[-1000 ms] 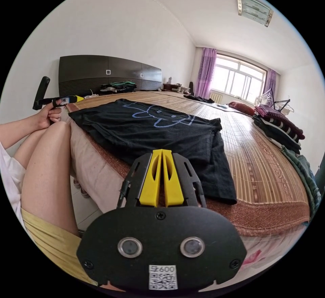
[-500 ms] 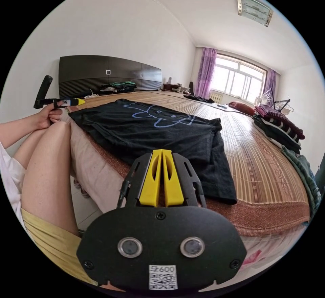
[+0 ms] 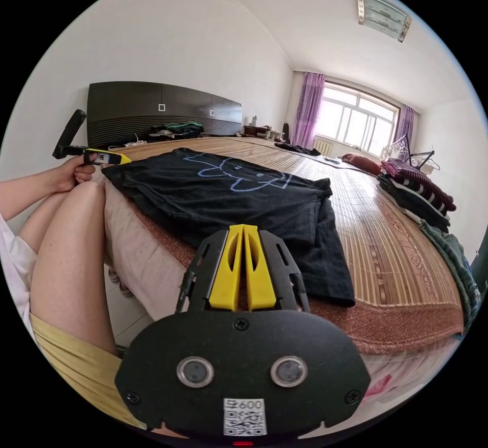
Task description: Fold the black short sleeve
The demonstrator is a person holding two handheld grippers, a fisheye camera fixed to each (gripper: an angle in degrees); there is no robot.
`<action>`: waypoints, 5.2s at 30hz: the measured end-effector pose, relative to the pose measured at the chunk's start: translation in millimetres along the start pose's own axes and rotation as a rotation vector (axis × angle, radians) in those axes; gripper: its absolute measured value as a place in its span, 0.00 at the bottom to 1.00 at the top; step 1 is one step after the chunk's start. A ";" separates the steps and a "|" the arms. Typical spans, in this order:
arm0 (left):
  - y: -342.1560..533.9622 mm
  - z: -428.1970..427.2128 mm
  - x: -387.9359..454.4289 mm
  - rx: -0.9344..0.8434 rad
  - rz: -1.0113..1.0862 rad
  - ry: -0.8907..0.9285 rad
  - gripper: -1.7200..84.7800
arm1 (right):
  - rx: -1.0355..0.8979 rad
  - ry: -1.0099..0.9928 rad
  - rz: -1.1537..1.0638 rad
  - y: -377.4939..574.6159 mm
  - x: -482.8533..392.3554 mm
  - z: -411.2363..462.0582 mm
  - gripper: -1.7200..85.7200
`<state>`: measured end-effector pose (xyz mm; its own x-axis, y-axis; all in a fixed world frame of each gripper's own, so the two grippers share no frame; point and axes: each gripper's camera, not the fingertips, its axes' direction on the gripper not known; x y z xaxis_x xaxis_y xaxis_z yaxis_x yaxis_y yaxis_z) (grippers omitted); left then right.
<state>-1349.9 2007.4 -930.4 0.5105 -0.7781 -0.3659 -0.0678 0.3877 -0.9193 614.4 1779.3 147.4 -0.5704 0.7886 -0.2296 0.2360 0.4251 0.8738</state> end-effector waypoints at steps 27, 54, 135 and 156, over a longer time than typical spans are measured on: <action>88.0 56.5 -12.3 0.040 0.035 -0.012 0.02 | -0.002 -0.002 0.002 24.9 -74.7 -2.9 0.01; 189.0 76.6 115.1 0.015 0.401 -0.107 0.02 | -0.289 -0.176 0.140 -62.3 -211.2 7.4 0.01; 30.0 -260.2 297.2 -0.396 -0.300 0.172 0.05 | -0.387 -0.073 0.365 -231.5 -187.8 -7.5 0.01; 6.8 -265.5 416.2 -0.371 -0.295 0.341 0.03 | -0.322 -0.233 0.350 -219.7 -114.5 34.9 0.01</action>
<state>-1365.4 1554.9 -1127.4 0.2525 -0.9660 -0.0560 -0.2913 -0.0207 -0.9564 655.3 1611.0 -33.3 -0.3018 0.9524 0.0423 0.1069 -0.0103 0.9942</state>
